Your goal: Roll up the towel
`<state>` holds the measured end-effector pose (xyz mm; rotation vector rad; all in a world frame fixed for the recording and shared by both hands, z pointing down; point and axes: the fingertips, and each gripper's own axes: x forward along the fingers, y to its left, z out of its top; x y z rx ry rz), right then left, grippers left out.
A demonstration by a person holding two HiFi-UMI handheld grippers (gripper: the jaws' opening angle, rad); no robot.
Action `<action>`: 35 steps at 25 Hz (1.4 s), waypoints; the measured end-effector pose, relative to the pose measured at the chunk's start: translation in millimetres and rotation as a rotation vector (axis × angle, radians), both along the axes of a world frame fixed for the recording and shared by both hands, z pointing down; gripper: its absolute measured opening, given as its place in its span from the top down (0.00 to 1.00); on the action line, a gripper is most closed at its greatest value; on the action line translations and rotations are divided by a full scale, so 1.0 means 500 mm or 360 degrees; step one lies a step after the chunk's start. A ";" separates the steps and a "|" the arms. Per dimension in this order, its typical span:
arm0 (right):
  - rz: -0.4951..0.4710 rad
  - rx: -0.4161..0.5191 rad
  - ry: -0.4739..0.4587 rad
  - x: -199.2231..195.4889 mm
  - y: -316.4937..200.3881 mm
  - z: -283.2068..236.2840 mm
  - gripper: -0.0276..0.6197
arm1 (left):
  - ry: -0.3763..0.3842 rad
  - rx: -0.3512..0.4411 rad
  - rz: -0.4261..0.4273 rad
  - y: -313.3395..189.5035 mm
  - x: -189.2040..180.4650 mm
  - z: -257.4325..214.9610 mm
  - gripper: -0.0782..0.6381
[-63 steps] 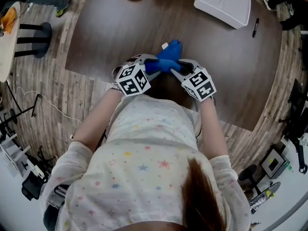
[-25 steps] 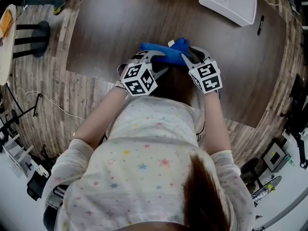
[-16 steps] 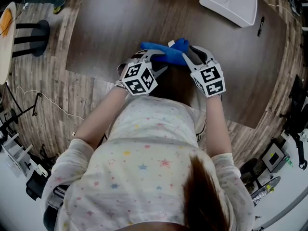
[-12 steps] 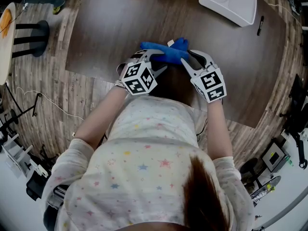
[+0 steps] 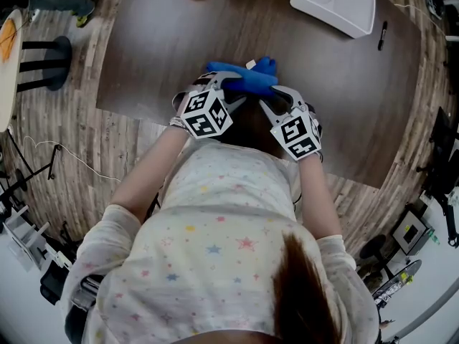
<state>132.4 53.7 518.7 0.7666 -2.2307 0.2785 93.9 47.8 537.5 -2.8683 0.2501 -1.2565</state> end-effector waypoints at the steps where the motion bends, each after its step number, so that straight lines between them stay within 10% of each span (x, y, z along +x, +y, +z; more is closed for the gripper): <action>1: -0.0012 0.0017 0.0036 0.003 0.000 0.006 0.72 | -0.0004 0.0010 0.0003 0.000 0.002 0.000 0.65; 10: -0.0069 0.0149 0.0279 0.020 -0.034 0.048 0.67 | -0.0162 0.0185 0.0112 -0.028 0.012 0.035 0.61; 22: -0.0110 -0.0027 0.0137 0.019 0.034 0.030 0.82 | -0.0092 -0.0104 0.0114 0.045 -0.003 0.025 0.73; 35: -0.0153 0.0077 0.0108 0.000 0.008 -0.003 0.73 | 0.0034 -0.0256 -0.0145 -0.020 -0.002 -0.001 0.73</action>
